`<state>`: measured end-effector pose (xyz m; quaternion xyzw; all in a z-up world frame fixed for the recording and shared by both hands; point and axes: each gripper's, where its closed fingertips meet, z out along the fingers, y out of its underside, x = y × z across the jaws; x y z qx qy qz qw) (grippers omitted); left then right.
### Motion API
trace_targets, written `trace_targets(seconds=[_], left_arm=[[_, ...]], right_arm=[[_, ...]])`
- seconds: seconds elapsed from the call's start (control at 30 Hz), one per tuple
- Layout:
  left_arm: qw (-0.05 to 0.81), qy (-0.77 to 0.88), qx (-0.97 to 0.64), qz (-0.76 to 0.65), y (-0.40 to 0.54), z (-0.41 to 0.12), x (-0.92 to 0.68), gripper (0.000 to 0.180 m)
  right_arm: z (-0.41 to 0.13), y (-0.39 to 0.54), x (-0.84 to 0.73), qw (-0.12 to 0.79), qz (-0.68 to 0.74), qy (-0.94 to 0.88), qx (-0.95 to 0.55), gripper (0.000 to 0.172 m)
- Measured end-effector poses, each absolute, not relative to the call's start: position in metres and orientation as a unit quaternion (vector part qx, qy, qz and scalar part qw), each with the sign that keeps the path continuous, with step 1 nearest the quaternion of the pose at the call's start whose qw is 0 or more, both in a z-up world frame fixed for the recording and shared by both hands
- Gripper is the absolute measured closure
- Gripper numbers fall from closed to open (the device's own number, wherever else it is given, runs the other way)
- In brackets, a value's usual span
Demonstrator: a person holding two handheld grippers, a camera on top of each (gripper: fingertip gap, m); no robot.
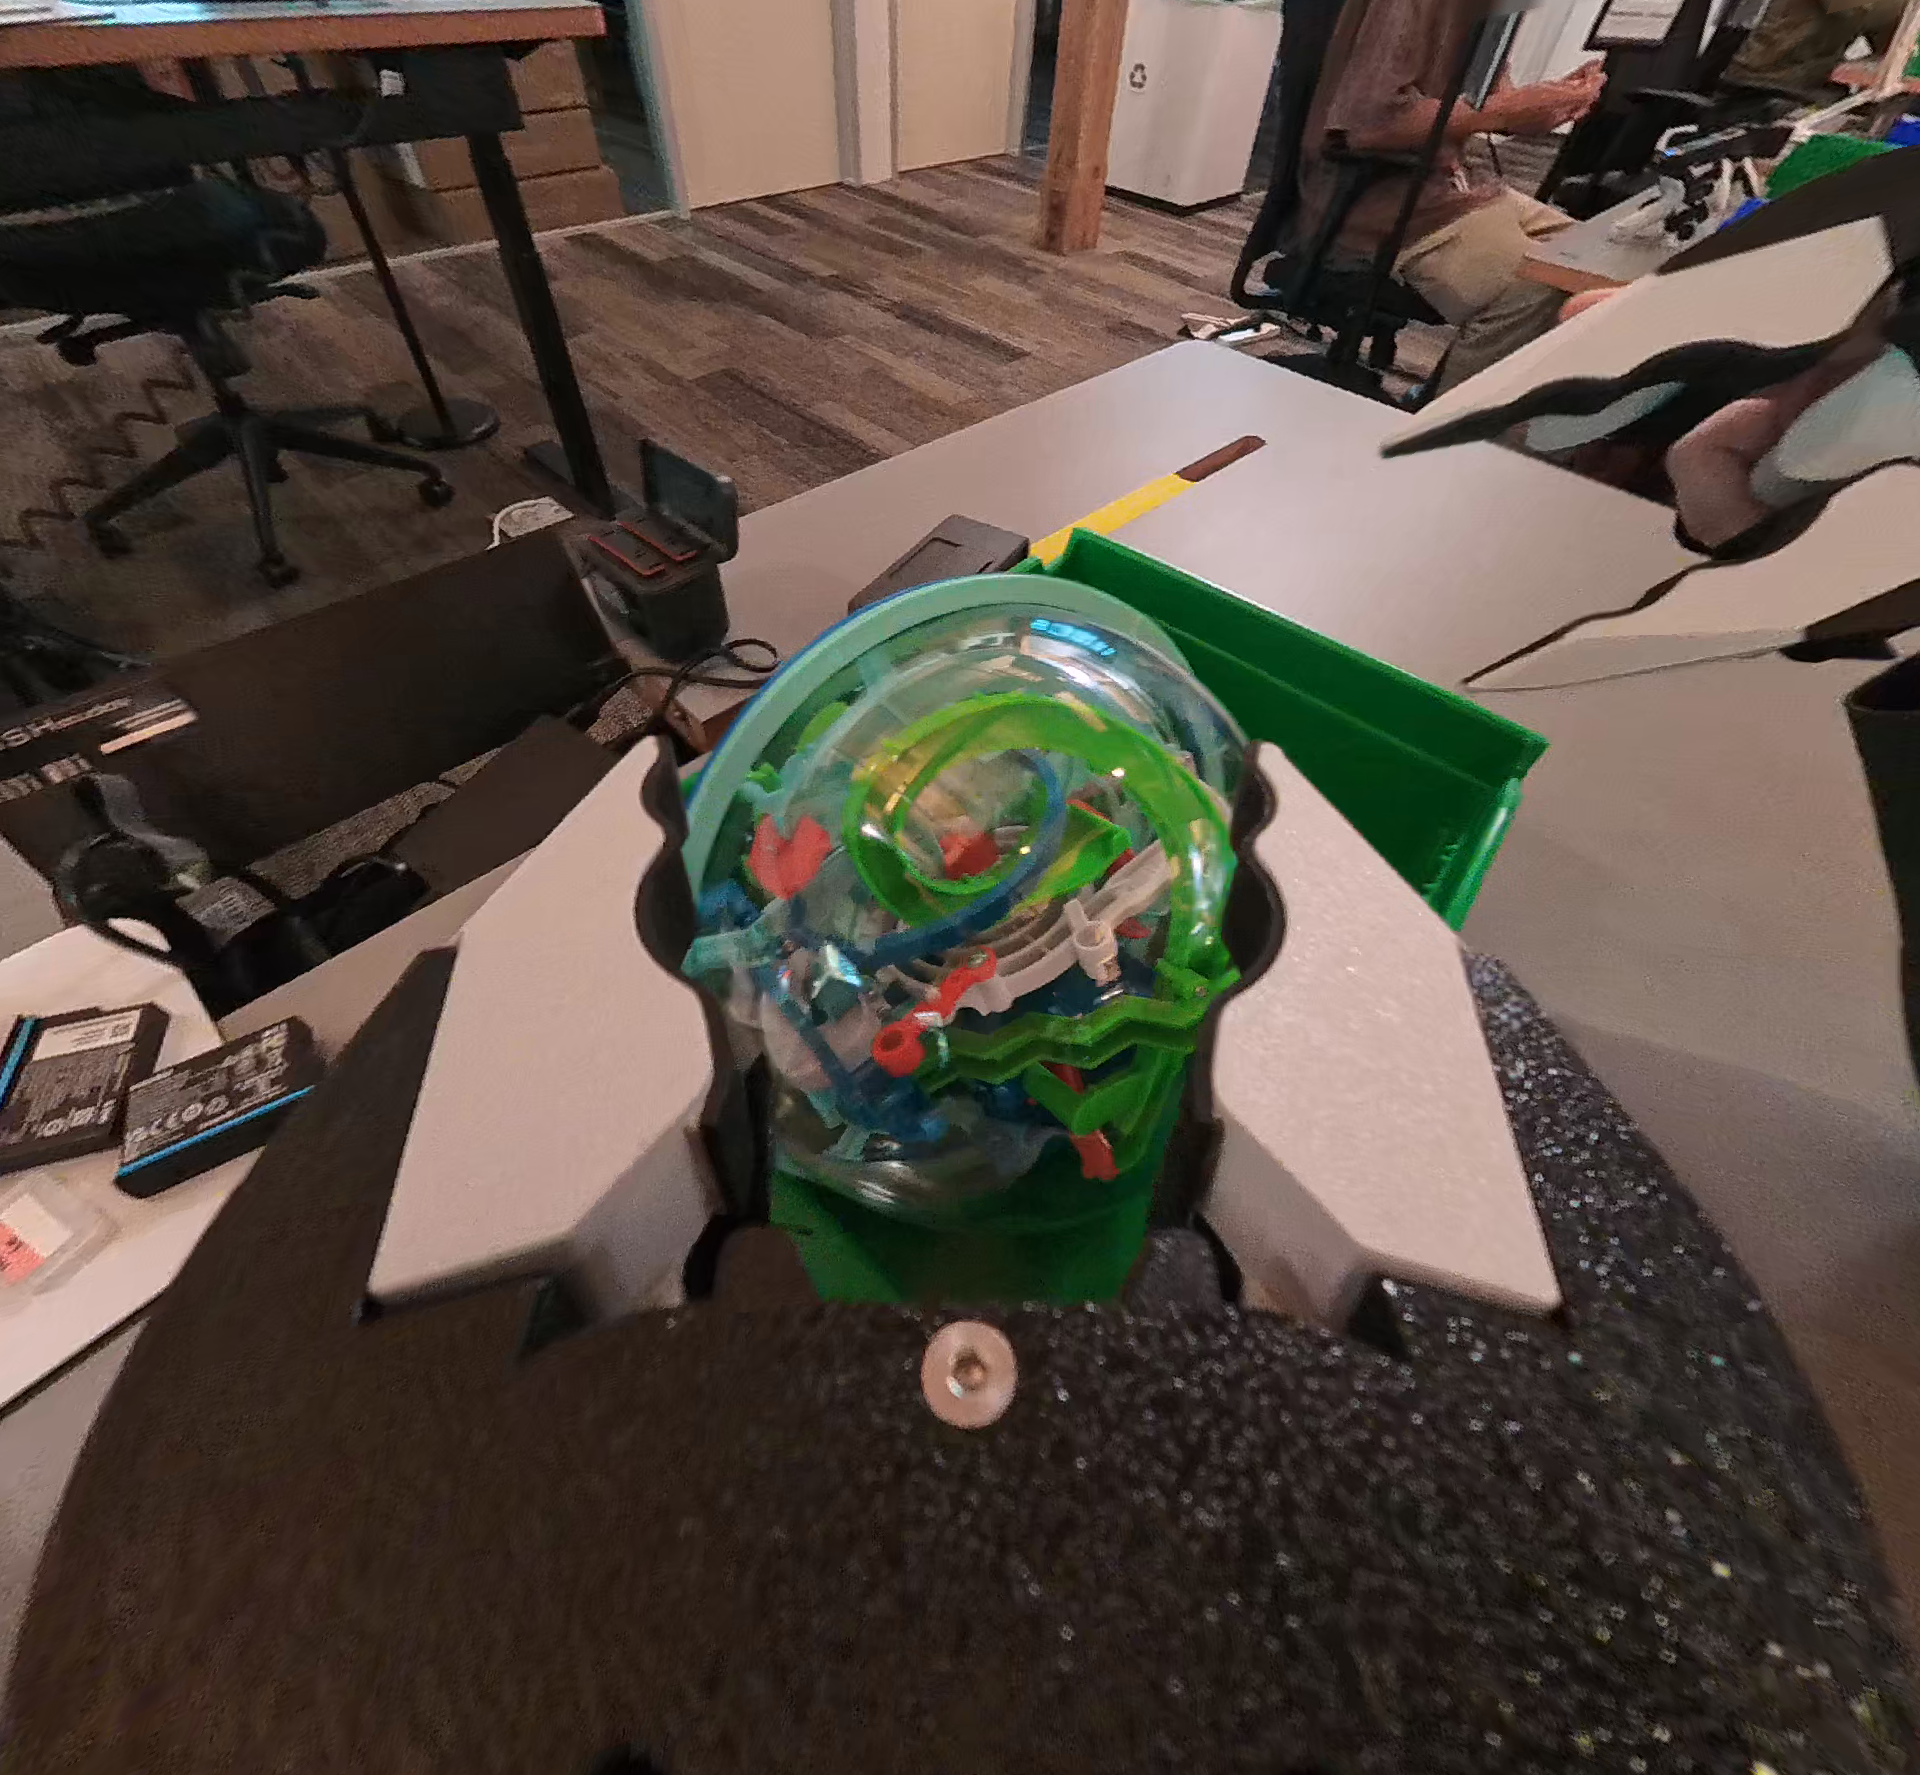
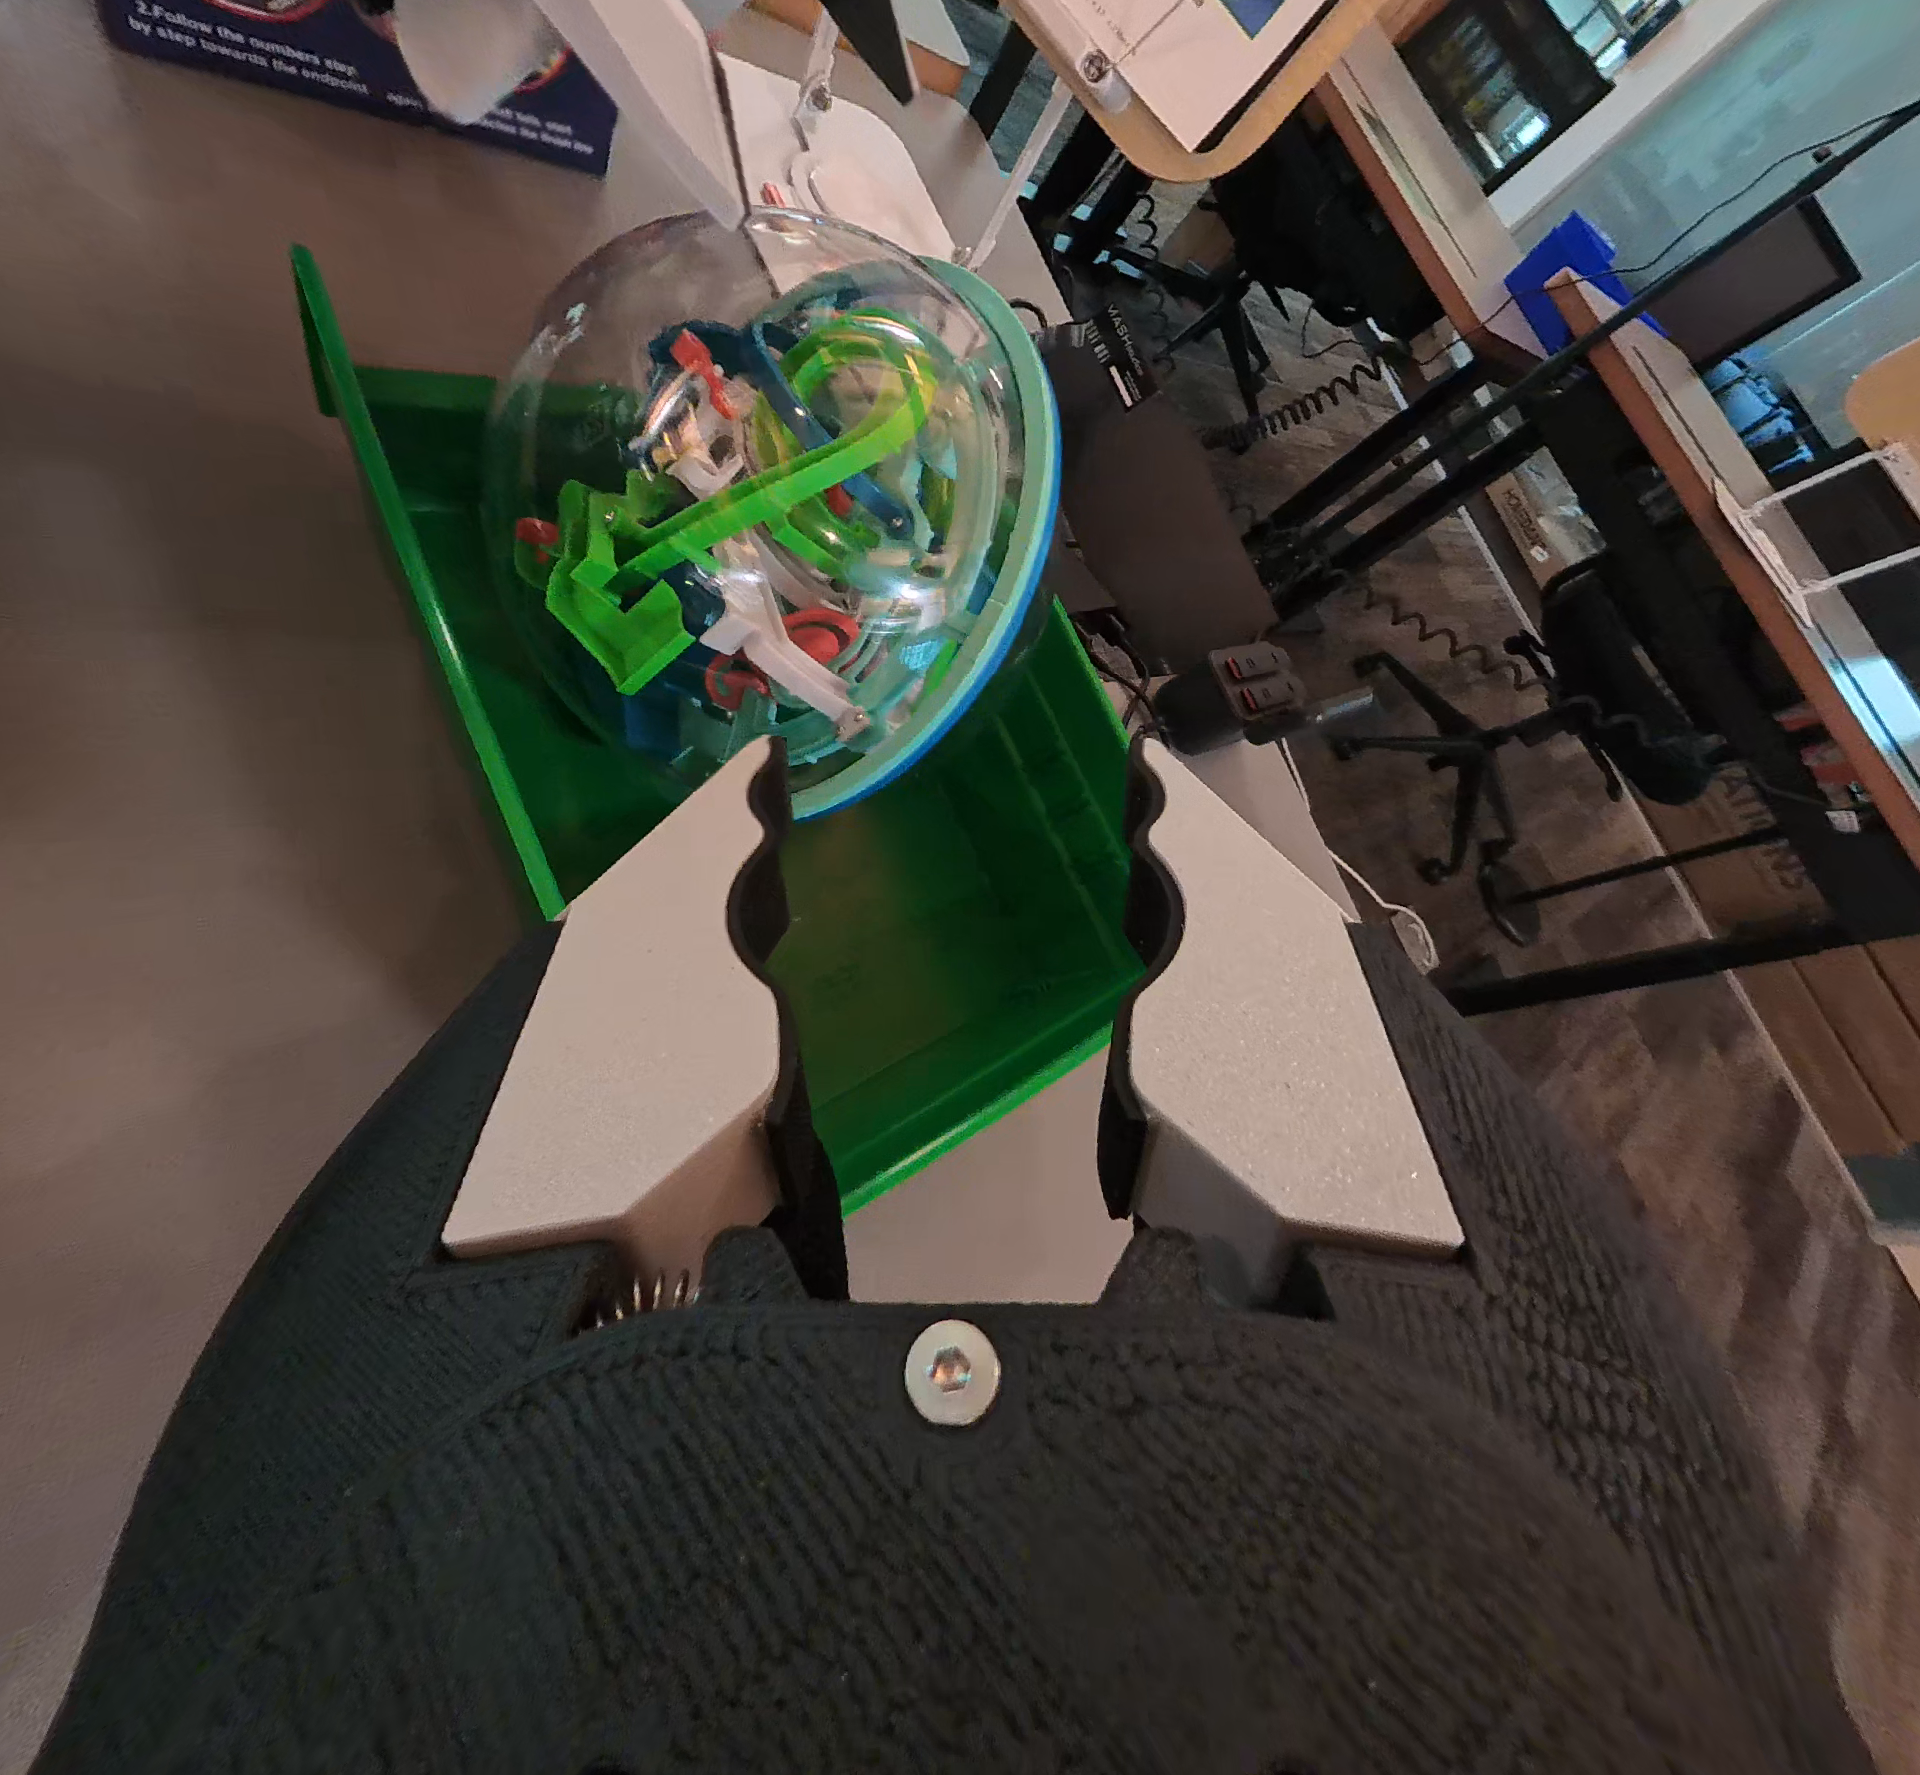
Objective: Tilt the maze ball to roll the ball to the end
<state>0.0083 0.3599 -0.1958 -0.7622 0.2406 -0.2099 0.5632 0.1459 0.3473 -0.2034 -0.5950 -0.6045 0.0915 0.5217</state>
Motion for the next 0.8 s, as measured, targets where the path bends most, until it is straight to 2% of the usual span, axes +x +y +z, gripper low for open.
trace_targets(seconds=[0.03,0.23,0.33,0.37,0.4,0.57,0.8], left_arm=[[0.562,0.235,-0.766,-0.207,0.362,-0.198,0.004,0.078],[0.559,0.196,-0.774,-0.225,0.372,-0.208,-0.013,0.088],[0.549,0.172,-0.781,-0.245,0.378,-0.218,-0.02,0.085],[0.548,0.164,-0.779,-0.259,0.379,-0.218,-0.021,0.092],[0.554,0.158,-0.773,-0.266,0.381,-0.216,-0.024,0.098],[0.607,0.131,-0.729,-0.289,0.378,-0.19,-0.037,0.13],[0.574,0.099,-0.743,-0.33,0.378,-0.202,-0.049,0.12]], right_arm=[[-0.203,0.348,0.146,0.523,0.092,-0.603,-0.595,0.108],[-0.201,0.352,0.143,0.525,0.13,-0.578,-0.61,0.11],[-0.204,0.363,0.134,0.51,0.205,-0.527,-0.648,0.126],[-0.207,0.365,0.129,0.497,0.237,-0.515,-0.657,0.138],[-0.212,0.364,0.125,0.48,0.271,-0.508,-0.663,0.143],[-0.226,0.376,0.119,0.435,0.356,-0.454,-0.691,0.145],[-0.239,0.381,0.109,0.395,0.402,-0.427,-0.707,0.145]])
